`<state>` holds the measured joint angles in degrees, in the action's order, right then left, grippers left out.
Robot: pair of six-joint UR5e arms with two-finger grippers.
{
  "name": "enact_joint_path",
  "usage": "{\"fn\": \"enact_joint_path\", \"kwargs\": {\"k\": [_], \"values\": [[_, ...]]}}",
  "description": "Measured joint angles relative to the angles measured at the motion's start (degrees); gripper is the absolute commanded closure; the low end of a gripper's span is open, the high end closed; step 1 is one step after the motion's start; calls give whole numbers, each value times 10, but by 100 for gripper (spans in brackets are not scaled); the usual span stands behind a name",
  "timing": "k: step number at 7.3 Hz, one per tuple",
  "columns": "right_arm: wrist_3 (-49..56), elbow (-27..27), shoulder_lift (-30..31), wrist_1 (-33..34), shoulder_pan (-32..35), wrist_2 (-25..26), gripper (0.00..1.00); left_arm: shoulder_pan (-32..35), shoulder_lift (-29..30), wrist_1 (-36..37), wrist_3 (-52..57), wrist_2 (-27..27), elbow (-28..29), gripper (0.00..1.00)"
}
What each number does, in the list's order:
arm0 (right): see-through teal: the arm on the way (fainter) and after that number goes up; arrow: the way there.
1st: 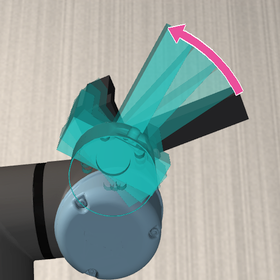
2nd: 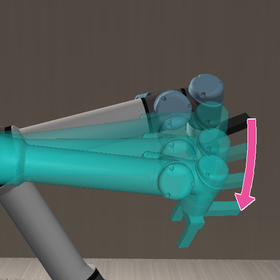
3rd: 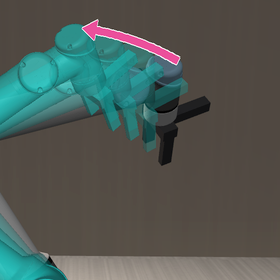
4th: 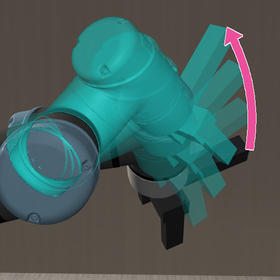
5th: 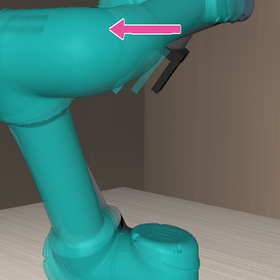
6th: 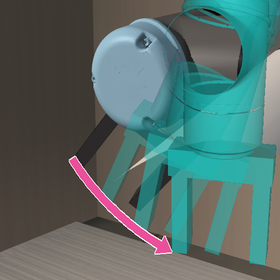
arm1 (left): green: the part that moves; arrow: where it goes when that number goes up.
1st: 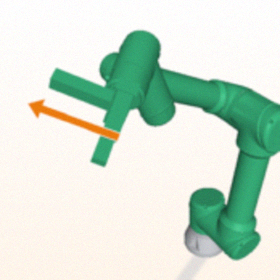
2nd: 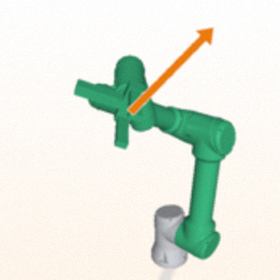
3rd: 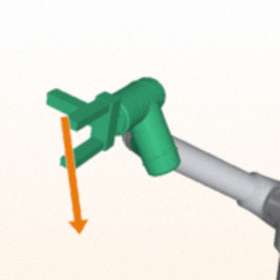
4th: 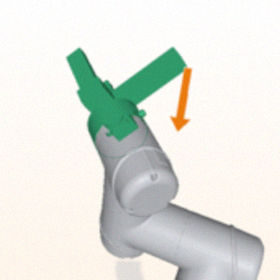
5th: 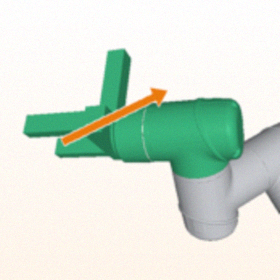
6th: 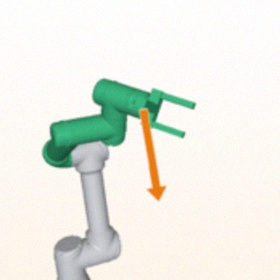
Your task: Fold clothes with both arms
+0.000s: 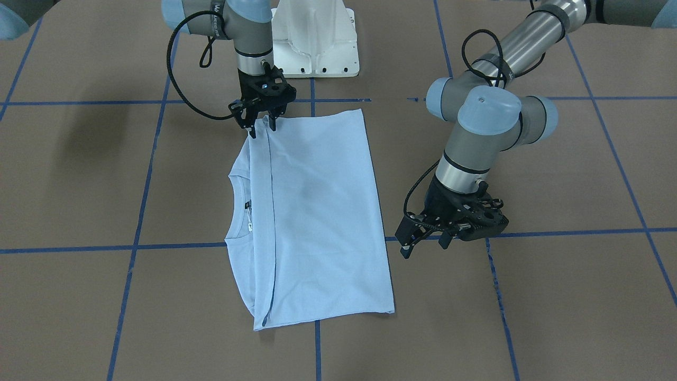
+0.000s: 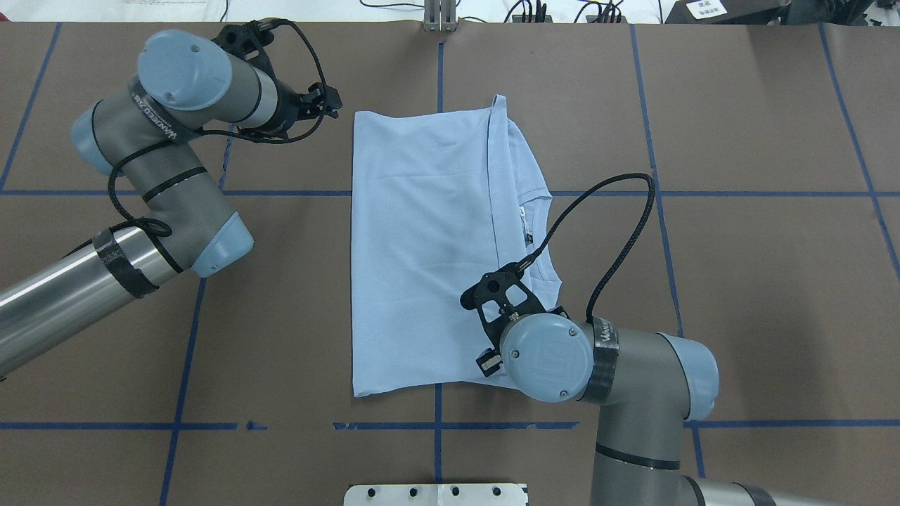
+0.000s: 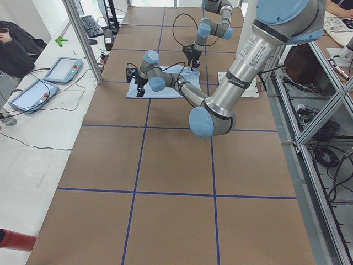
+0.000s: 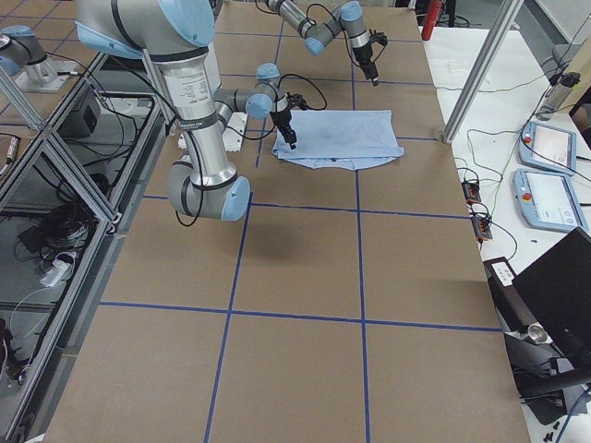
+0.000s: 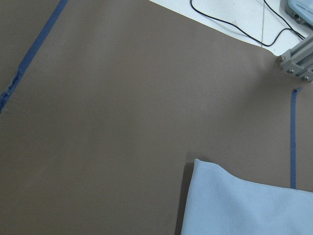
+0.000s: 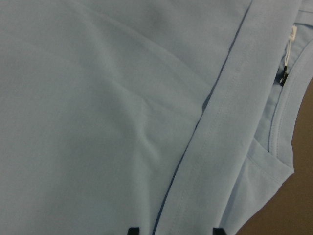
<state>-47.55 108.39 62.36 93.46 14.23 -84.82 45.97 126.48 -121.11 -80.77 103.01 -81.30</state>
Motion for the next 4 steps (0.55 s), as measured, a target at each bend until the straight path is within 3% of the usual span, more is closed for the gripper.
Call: {"fn": "enact_joint_path", "kwargs": {"k": [2,4], "values": [[4,-1,-1,1,-18,14,54,0,0,0,0,0,0,0],[25,-2,2,2,-18,27,58,0,0,0,-1,0,0,0]]}}
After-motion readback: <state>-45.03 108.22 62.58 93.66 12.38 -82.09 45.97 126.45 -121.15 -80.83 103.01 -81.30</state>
